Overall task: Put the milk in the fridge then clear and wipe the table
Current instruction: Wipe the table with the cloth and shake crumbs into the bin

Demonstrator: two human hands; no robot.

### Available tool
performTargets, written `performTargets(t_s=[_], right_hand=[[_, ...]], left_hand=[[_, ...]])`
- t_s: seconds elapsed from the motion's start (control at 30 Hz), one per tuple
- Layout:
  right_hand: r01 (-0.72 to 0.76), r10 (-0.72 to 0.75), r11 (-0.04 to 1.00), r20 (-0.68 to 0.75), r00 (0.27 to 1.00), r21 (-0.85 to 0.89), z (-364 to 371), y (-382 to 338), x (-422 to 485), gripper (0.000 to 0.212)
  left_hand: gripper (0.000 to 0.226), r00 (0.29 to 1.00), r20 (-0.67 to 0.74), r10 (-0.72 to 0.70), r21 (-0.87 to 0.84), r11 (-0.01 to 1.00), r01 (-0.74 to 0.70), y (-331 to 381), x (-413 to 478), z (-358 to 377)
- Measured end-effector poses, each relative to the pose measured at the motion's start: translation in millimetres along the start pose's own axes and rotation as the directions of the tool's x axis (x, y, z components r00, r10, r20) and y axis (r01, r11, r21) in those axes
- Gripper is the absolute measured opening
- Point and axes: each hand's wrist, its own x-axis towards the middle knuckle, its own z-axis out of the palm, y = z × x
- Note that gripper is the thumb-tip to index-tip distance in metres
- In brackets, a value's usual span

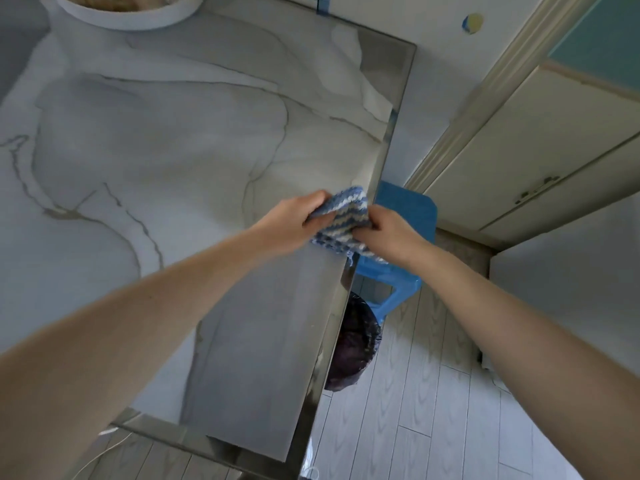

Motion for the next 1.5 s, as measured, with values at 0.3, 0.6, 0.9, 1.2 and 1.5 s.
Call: performTargets(t_s=[0.3,0.6,0.9,1.2,1.5], right_hand=[[0.013,-0.003,0.997,0.133,0.991,-0.076,33,1,-9,0.024],[0.128,-0.03,0.954,0.341,0.94,-0.27,38,8,-49,0.019],[-0.031,0.1,0.947,0.204,0.974,-0.319,-6,22,-64,0.012],[0.037,-0.027,0.989,0.07,0.997,-0.142,-10,-40,-30,0.017],[0.128,-0.077,0.971,0.244,0.967,-0.2,91,-64,-8,0.02]], left_hand=[[0.022,0.956,0.256,-0.142,0.058,0.99,0.132,-16,-47,7],[0.027,0.94,0.326,-0.097,-0.077,0.989,0.129,-4,-103,36],[0.02,0.954,0.285,-0.093,-0.312,0.932,0.185,39,-71,65],[0.01,0.995,0.054,-0.086,-0.184,0.978,0.095,18,-48,-20],[0.004,0.942,0.21,-0.261,-0.123,0.949,0.291,-60,-106,-37]])
